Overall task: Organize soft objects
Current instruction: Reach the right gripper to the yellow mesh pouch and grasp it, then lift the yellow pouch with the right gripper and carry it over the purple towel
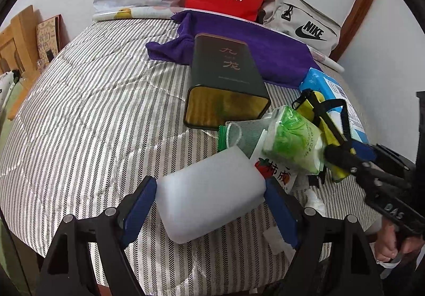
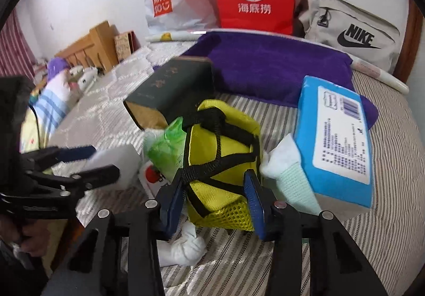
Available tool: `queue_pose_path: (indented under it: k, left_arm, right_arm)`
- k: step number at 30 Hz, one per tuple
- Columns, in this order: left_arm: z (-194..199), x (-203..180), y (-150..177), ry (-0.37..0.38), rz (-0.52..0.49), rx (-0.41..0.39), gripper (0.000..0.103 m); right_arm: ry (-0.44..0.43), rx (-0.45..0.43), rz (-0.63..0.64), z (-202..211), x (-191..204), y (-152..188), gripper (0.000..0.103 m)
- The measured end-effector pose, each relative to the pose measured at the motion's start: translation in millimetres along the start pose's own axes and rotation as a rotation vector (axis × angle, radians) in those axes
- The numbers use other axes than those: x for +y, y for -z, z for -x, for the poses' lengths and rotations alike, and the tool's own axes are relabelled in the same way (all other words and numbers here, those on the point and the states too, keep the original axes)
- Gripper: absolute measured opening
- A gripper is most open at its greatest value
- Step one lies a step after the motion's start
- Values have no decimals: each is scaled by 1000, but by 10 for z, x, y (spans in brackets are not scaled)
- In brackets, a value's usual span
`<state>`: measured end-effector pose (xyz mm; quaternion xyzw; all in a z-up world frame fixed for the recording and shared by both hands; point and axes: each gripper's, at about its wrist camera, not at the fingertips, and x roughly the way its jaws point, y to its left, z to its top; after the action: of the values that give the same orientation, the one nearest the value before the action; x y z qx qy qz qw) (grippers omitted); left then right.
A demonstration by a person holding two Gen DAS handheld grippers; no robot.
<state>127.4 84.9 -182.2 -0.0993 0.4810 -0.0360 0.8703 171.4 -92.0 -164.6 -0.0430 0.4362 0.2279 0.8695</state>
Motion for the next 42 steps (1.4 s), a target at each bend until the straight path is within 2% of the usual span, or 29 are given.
queue_pose_path:
  k: [13, 23, 27, 30, 34, 42]
  left_arm:
    - [60, 1, 1, -16, 13, -20, 81]
    - [101, -69, 25, -42, 6, -28, 81]
    - [67, -87, 32, -51, 9, -15, 81]
    - [51, -97, 33, -64, 3, -10, 81]
    - [17, -104, 19, -79, 1, 2, 81]
    - [-12, -103, -25, -101, -5, 17, 81]
  right_arm:
    - [-87, -79, -67, 530, -47, 82, 40]
    - [10, -86, -78, 893, -246, 482, 39]
    - [24, -49, -159, 784, -510, 659, 39]
    - [69, -21, -176, 645, -630, 762, 39]
    - [66, 13, -188, 501, -689, 854, 41]
    - [193, 18, -189, 531, -749, 877, 42]
